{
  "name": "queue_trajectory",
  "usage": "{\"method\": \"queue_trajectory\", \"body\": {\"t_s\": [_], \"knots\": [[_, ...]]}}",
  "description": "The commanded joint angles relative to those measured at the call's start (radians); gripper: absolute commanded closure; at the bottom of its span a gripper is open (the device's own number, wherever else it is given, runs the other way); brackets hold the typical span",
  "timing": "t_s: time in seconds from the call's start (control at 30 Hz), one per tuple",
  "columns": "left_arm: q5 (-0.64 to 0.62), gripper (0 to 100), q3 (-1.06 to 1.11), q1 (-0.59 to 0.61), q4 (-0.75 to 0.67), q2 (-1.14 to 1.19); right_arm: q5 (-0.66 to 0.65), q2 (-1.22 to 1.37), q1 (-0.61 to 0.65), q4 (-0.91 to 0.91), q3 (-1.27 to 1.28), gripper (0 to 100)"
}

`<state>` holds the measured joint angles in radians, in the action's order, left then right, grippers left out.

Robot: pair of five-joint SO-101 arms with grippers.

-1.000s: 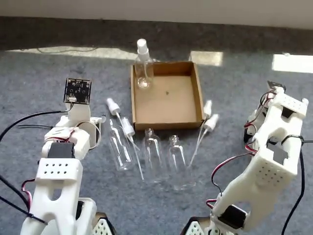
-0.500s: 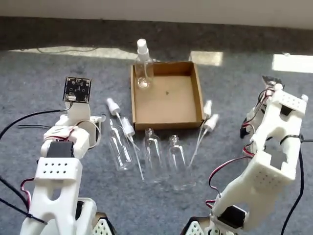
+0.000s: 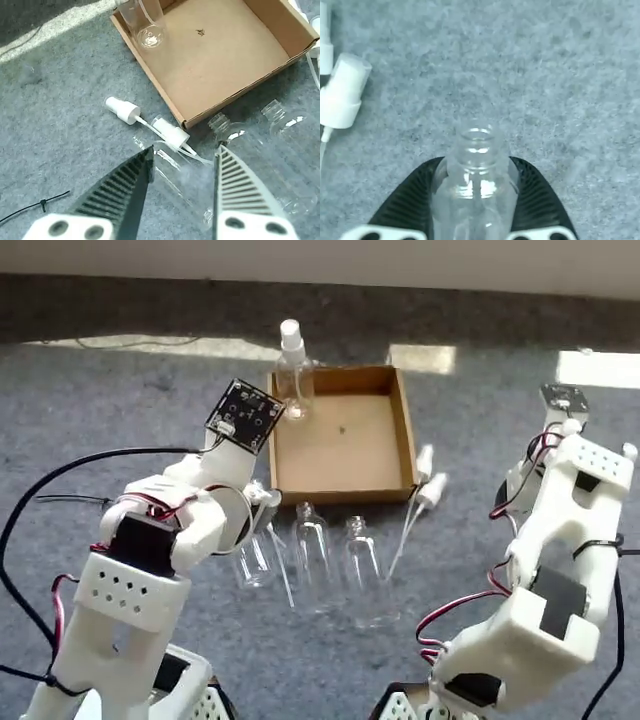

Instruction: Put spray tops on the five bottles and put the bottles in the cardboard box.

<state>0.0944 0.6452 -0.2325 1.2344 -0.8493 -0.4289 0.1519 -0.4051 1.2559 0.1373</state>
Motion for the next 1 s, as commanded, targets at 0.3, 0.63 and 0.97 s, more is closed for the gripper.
{"method": "queue_trajectory", "body": {"t_s": [0.3,0.63,0.97], "knots": [[0.002,81,0.213,0.404,-0.163,-0.019,-0.008,0.093,-0.028,-0.025,0.016,68.2],[0.003,81,0.549,0.578,-0.522,-0.021,0.239,0.051,0.099,0.094,-0.170,68.0],[0.005,81,0.599,0.576,-0.585,-0.019,0.578,0.081,0.384,0.114,-0.440,68.0]]}}
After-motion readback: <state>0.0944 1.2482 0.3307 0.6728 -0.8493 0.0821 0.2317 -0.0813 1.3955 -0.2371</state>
